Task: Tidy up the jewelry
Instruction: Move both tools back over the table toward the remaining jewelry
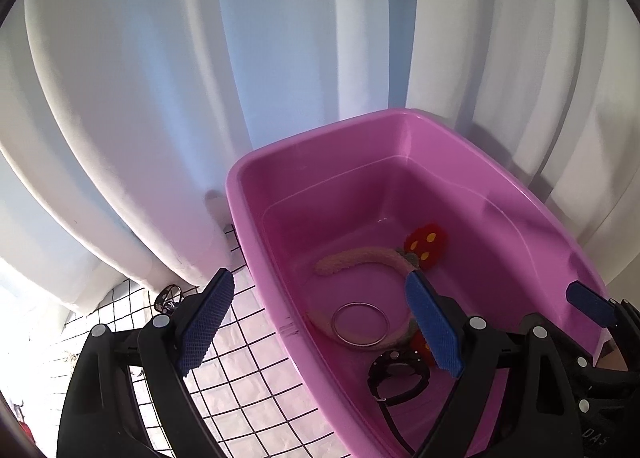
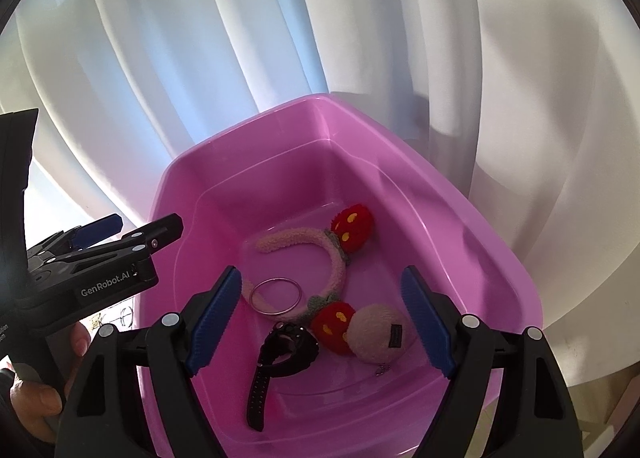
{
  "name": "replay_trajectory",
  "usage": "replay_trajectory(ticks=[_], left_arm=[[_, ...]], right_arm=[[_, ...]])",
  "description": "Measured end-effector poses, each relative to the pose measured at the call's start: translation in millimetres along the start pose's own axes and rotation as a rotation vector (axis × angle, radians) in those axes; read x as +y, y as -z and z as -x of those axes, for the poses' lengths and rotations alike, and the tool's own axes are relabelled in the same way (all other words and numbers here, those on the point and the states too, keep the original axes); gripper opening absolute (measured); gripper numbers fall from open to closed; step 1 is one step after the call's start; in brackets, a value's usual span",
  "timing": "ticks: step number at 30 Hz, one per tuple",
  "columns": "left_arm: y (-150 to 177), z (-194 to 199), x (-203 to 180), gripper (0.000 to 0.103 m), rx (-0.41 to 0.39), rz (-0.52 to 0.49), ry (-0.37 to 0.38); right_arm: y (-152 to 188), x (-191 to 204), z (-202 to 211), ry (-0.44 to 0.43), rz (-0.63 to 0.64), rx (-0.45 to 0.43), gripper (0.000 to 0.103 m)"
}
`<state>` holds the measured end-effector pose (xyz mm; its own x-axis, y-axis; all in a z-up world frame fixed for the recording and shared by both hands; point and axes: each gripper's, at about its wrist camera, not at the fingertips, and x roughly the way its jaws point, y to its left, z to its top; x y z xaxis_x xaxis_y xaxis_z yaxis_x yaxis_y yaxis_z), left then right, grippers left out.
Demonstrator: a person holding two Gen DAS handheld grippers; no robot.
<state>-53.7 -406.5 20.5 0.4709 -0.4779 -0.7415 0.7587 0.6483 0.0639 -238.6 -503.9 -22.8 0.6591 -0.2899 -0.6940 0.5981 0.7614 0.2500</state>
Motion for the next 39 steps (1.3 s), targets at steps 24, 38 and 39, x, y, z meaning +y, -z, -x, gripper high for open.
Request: replay_trajectory(ticks=[24, 38, 39], left_arm=[[46, 50, 110, 0.086, -0.032, 0.181, -0.098], [103, 71, 223, 0.088, -0.002, 0.370, -0.206], [109, 72, 232, 0.088, 0.005, 0.385, -0.216]], right_arm=[[18, 102, 15, -0.111, 0.160, -0.020, 0.078], [42, 205, -11, -0.233, 0.323, 0.041, 0.078], [44, 211, -14, -0.237, 0.332, 0.049, 0.078]])
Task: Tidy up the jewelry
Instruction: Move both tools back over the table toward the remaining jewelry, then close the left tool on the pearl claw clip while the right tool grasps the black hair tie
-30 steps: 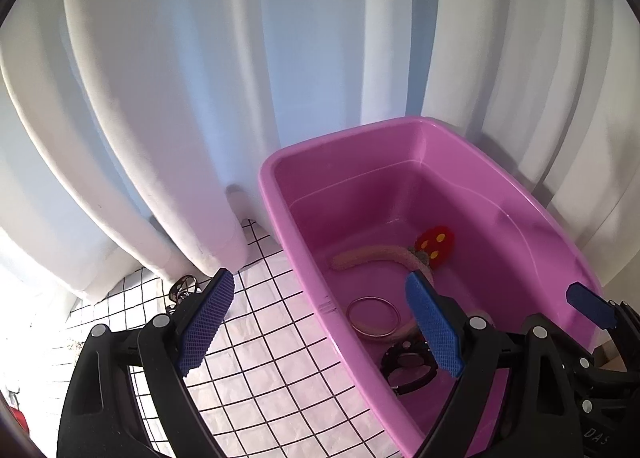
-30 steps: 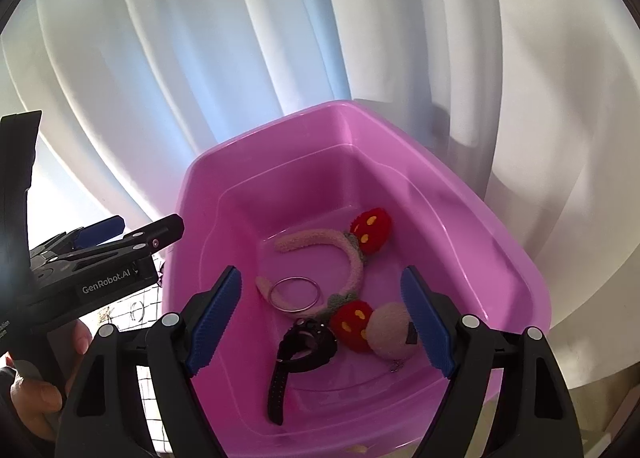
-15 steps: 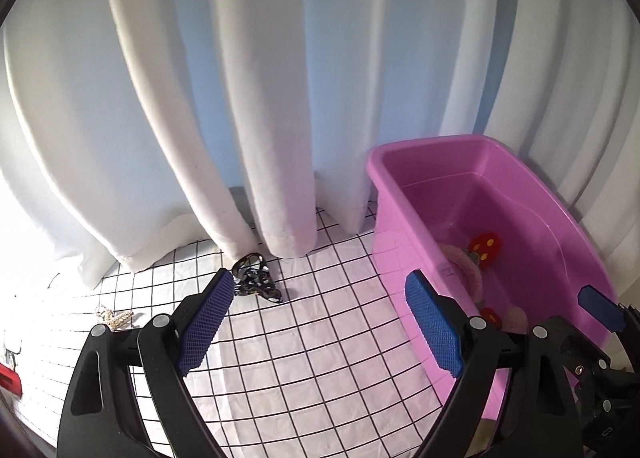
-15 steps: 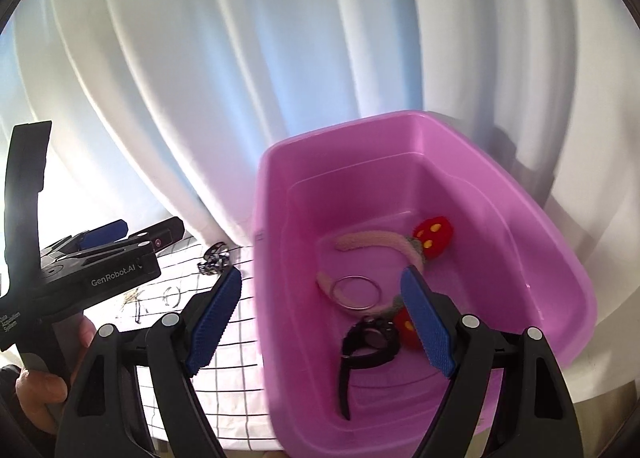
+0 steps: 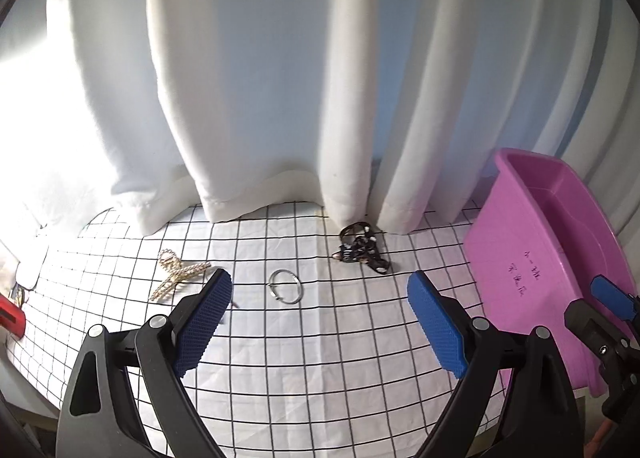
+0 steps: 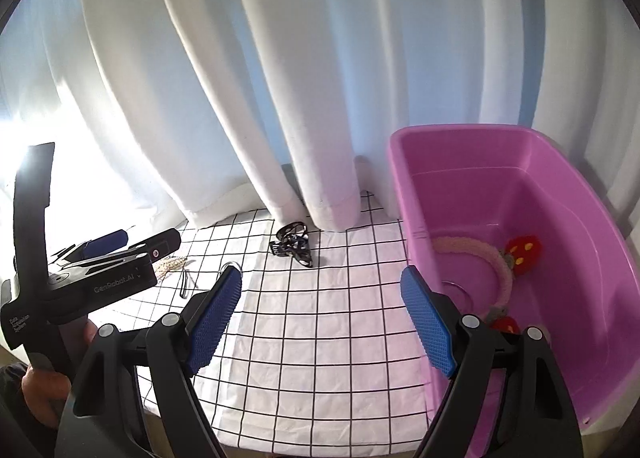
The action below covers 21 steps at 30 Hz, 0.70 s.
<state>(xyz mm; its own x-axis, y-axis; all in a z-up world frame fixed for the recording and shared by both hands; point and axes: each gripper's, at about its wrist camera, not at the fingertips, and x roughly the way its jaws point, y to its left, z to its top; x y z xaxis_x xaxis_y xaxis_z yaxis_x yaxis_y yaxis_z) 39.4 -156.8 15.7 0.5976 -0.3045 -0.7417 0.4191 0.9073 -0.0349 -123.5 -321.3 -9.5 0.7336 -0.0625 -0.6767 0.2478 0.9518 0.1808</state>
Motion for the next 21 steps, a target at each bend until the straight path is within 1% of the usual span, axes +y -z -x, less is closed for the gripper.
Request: replay_trajectory(ticks=[6, 10, 16, 21], left_arm=[[17, -15, 59, 0.088, 0.048, 0.068, -0.075], [29, -26, 95, 0.088, 0.088, 0.123, -0.109], [41, -40, 133, 0.088, 0.120, 0.172, -0.148], [49, -60, 161, 0.088, 0.139, 0.198, -0.182]], right_arm=[[5, 31, -29, -0.031, 0.035, 0.057, 0.078], [10, 45, -50, -0.045, 0.051, 0.096, 0.078], [15, 61, -87, -0.055, 0.071, 0.147, 0.078], [19, 66, -124, -0.041, 0.071, 0.185, 0.078]])
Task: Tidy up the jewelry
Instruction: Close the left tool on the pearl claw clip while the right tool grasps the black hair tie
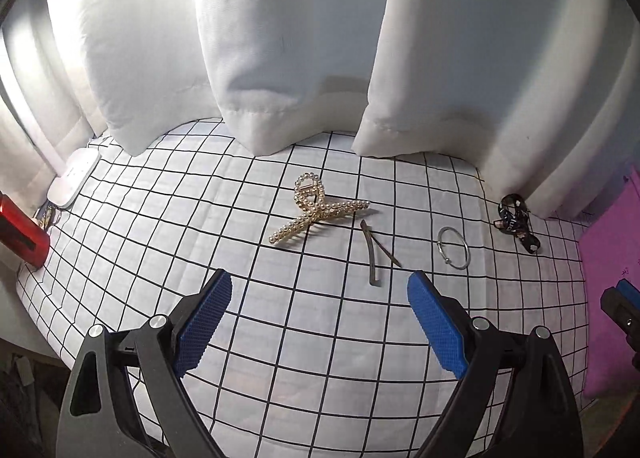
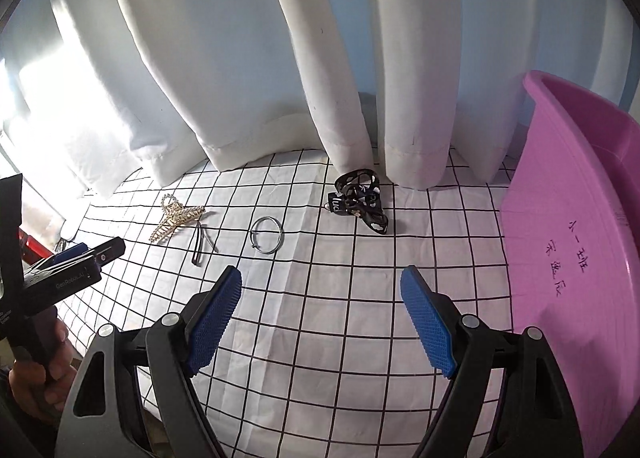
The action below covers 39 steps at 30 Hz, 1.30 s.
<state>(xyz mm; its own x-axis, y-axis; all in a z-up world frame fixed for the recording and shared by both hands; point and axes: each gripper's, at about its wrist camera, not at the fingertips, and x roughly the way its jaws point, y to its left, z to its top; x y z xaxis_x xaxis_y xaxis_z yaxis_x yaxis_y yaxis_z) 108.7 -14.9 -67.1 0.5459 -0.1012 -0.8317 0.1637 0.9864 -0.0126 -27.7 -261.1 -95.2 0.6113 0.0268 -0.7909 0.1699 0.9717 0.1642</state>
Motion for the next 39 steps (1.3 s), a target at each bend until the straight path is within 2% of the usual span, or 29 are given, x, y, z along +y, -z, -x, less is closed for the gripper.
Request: replay_trajectory(ticks=[8, 14, 31, 39], left_arm=[[-4, -57, 29, 0.088, 0.065, 0.028, -0.044], [-12, -91, 39, 0.088, 0.073, 0.020, -0.056], [-30, -144, 27, 0.088, 0.061, -0.084, -0.026], [-36, -155, 24, 0.088, 0.051, -0.111, -0.008]], right_arm=[[-15, -8, -65, 0.035, -0.033, 0.049, 0.078], [-25, -15, -99, 0.055, -0.054, 0.063, 0.078], [-48, -19, -147, 0.105, -0.015, 0.064, 0.078], [-55, -23, -168, 0.145, 0.011, 0.090, 0.078]])
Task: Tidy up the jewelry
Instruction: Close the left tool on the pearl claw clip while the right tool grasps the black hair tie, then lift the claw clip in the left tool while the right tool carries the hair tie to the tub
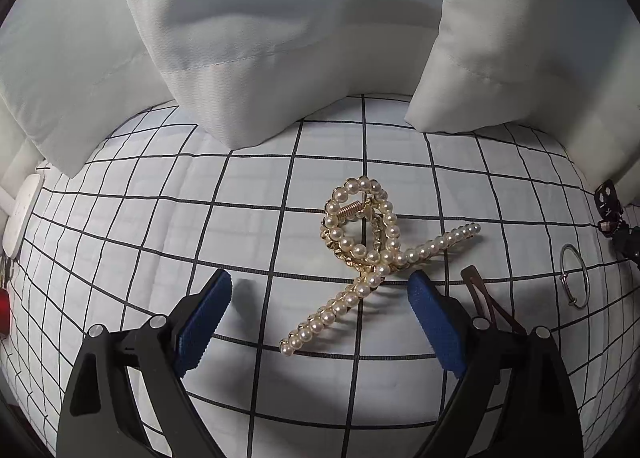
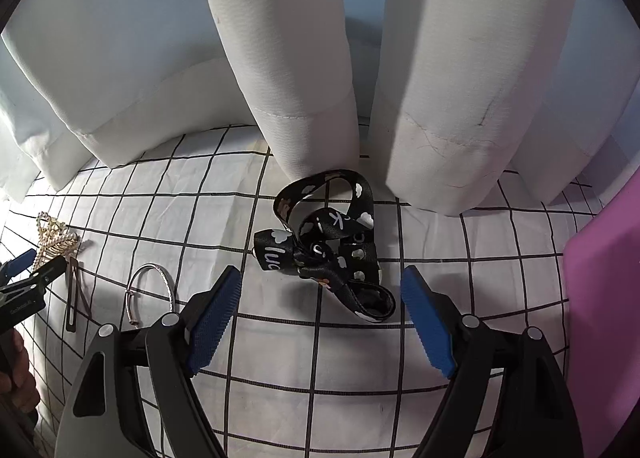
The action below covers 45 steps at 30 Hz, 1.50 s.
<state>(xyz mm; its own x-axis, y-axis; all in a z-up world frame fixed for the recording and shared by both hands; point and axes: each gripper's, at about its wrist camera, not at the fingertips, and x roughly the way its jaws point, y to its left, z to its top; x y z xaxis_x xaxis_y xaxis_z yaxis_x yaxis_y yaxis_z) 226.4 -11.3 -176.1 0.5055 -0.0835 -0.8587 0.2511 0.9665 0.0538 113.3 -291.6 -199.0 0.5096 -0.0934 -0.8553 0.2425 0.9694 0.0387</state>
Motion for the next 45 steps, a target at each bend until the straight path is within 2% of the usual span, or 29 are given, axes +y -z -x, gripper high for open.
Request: replay_trajectory(ticks=[7, 13, 22, 25, 29, 30, 31, 35, 36, 38, 39, 45], left_arm=[[-5, -5, -6, 0.088, -0.002, 0.017, 0.024], [-16, -18, -5, 0.093, 0.006, 0.040, 0.034], [-25, -26, -14, 0.095, -0.039, 0.029, 0.040], [-23, -24, -20, 0.086, -0.053, 0.013, 0.051], [-21, -19, -27, 0.067, -0.070, 0.001, 0.066], [-21, -18, -27, 0.059, -0.073, 0.001, 0.068], [-21, -18, -27, 0.056, -0.077, 0.002, 0.069], [-19, -15, -19, 0.056, -0.078, 0.019, 0.087], [-17, -14, -18, 0.056, -0.078, 0.021, 0.092], [-12, -11, -14, 0.056, -0.076, 0.029, 0.104], [-10, -8, -14, 0.056, -0.077, 0.030, 0.105], [2, 12, -5, 0.056, -0.087, 0.032, 0.120]], right_arm=[[-8, -5, -19, 0.022, -0.002, -0.004, 0.078], [-15, -4, -27, 0.041, 0.001, -0.037, 0.079], [-11, 2, -27, 0.039, 0.003, -0.071, 0.079], [1, 5, -15, 0.036, 0.002, -0.077, 0.078], [9, 8, -12, 0.029, 0.004, -0.087, 0.076], [10, 10, -11, 0.028, 0.007, -0.090, 0.074], [12, 11, -10, 0.027, 0.014, -0.093, 0.071], [19, 20, -5, 0.018, 0.031, -0.101, 0.060], [21, 23, -3, 0.015, 0.035, -0.104, 0.053], [24, 27, 1, 0.016, 0.040, -0.110, 0.031], [26, 28, 3, 0.010, 0.039, -0.110, 0.027], [38, 36, 22, -0.034, 0.015, -0.129, 0.027]])
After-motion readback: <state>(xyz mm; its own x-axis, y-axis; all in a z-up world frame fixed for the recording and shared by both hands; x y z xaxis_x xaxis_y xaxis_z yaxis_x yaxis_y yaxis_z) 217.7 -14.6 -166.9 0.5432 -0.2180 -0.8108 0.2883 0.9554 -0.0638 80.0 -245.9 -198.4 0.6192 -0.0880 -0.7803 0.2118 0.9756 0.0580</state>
